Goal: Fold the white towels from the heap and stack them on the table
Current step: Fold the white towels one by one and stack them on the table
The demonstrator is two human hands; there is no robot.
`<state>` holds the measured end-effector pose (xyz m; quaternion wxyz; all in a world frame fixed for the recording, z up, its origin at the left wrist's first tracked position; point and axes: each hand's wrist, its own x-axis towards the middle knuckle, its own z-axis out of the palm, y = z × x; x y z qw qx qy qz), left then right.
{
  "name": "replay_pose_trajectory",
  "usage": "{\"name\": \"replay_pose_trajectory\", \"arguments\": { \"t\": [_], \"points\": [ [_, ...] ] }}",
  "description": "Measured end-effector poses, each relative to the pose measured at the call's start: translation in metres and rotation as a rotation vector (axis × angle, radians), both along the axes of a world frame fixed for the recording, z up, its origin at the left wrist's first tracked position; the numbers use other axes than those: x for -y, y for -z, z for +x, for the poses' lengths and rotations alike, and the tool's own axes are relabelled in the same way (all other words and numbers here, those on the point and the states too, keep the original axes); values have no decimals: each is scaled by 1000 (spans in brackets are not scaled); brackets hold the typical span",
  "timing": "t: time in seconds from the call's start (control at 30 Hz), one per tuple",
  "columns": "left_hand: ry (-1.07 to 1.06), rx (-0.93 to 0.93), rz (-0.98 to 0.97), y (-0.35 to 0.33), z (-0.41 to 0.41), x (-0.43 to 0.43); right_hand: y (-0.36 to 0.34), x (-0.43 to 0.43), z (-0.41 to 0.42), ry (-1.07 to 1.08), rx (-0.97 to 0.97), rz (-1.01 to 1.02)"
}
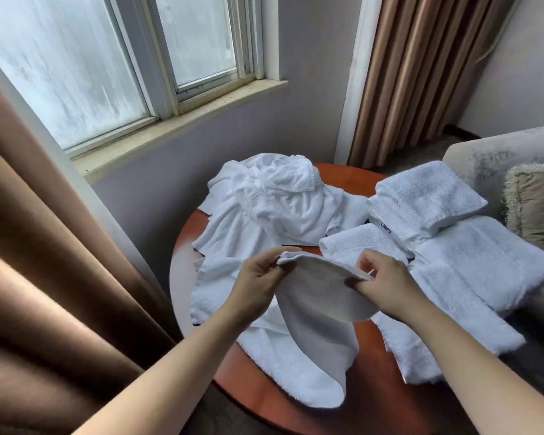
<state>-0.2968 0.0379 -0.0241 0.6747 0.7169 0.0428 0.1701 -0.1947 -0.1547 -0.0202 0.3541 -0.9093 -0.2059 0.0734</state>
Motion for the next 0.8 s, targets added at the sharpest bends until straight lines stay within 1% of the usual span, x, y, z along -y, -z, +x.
{"name": "replay_pose_trajectory", "arguments": {
  "t": [0.1, 0.17, 0.27, 0.33, 0.4, 0.47, 0.53, 0.6, 0.63, 0.67, 0.73, 0.8],
  "points": [
    [-127, 7, 40, 3, 2, -6, -10, -5, 2, 19, 17, 41],
    [-169, -11, 103, 5, 4, -8, -15, -9, 3, -17, 49, -25],
    [-163, -22, 251, 3, 3, -3, -25, -19, -2, -226, 86, -113],
    [-92, -23, 384, -2, 3, 5, -32, -29, -6, -377, 54, -49],
    [-55, -31, 457, -6, 5, 12, -37, -38, -9, -432, 29, 31],
    [-64, -20, 404, -8, 9, 13, -36, -42, -6, -388, -6, 115],
    [-67, -47, 364, -5, 12, 8, -35, -44, -5, -303, -107, 258],
    [-21, -159, 422, 3, 13, 5, -37, -44, -5, -232, -216, 407],
    [-11, -214, 474, 10, 14, 5, -37, -43, -5, -208, -257, 450],
    [-30, -255, 521, 18, 14, 5, -36, -42, -3, -188, -278, 477],
    [-148, -305, 568, 31, 15, 4, -33, -37, 5, -134, -299, 503],
    [-245, -261, 601, 35, 18, 2, -30, -28, 12, -70, -326, 512]
  ]
}}
